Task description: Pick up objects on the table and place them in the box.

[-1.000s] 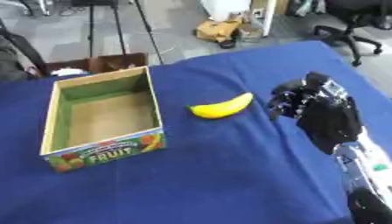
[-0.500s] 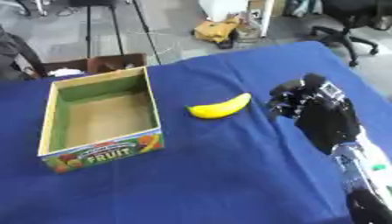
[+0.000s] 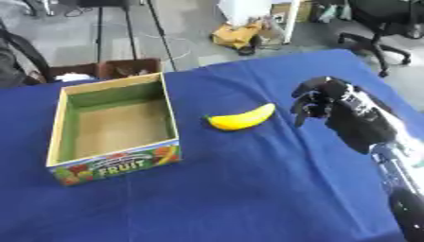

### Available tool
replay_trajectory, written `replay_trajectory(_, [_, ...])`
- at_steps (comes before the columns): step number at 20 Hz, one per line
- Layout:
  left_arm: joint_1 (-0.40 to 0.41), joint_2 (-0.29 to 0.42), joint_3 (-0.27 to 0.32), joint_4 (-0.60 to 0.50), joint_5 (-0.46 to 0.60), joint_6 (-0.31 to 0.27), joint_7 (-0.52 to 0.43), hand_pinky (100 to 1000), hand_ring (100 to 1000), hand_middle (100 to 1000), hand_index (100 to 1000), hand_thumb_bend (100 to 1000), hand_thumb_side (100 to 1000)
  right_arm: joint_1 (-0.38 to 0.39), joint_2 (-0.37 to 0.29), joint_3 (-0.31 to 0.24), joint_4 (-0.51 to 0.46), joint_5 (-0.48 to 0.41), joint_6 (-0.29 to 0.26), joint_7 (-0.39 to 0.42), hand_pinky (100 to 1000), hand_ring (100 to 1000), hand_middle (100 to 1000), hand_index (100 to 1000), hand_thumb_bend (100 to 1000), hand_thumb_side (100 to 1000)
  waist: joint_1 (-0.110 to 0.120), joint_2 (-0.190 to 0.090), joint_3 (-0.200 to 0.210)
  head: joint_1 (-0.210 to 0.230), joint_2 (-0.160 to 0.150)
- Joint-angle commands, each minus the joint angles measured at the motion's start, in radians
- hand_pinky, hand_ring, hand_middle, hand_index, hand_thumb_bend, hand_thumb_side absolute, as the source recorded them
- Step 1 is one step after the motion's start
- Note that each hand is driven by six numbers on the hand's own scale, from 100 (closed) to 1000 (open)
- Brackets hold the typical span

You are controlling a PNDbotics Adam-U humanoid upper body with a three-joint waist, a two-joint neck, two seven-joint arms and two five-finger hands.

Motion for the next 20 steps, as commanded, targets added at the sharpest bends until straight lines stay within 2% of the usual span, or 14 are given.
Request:
replay_trajectory(1, [-0.008, 0.030, -0.002, -0.014, 0.001, -0.002, -0.004, 506, 697, 467, 569, 253, 1000, -0.038, -0.110, 0.011, 0.078, 0.022, -0.055, 0.069, 505, 660, 701, 774, 100, 565, -0.005, -0.016, 0.007, -0.003, -0.008])
replay_trajectory(5, [-0.008, 0.035, -0.008, -0.014, 0.003, -0.004, -0.011, 505, 697, 467, 569, 250, 1000, -0.120, -0.183, 0.036, 0.235, 0.103, -0.161, 0.161, 528, 709, 739, 803, 100, 498, -0.009, -0.018, 0.029, -0.010, -0.007])
replay_trajectory(10, [-0.005, 0.038, -0.016, -0.013, 0.003, -0.009, -0.019, 505, 697, 467, 569, 246, 1000, -0.224, -0.220, 0.071, 0.442, 0.241, -0.290, 0.221, 547, 739, 753, 811, 100, 418, -0.010, -0.017, 0.062, -0.020, -0.005])
replay_trajectory(17, [-0.007, 0.041, -0.027, -0.012, 0.007, -0.017, -0.031, 504, 698, 467, 569, 241, 1000, -0.330, -0.230, 0.097, 0.634, 0.447, -0.439, 0.199, 598, 779, 777, 828, 100, 247, -0.010, -0.015, 0.107, -0.040, -0.006])
replay_trajectory(20, [-0.006, 0.040, -0.029, -0.012, 0.009, -0.019, -0.035, 504, 698, 467, 569, 241, 1000, -0.360, -0.221, 0.106, 0.685, 0.530, -0.489, 0.171, 614, 790, 787, 836, 100, 238, -0.010, -0.014, 0.123, -0.048, -0.006])
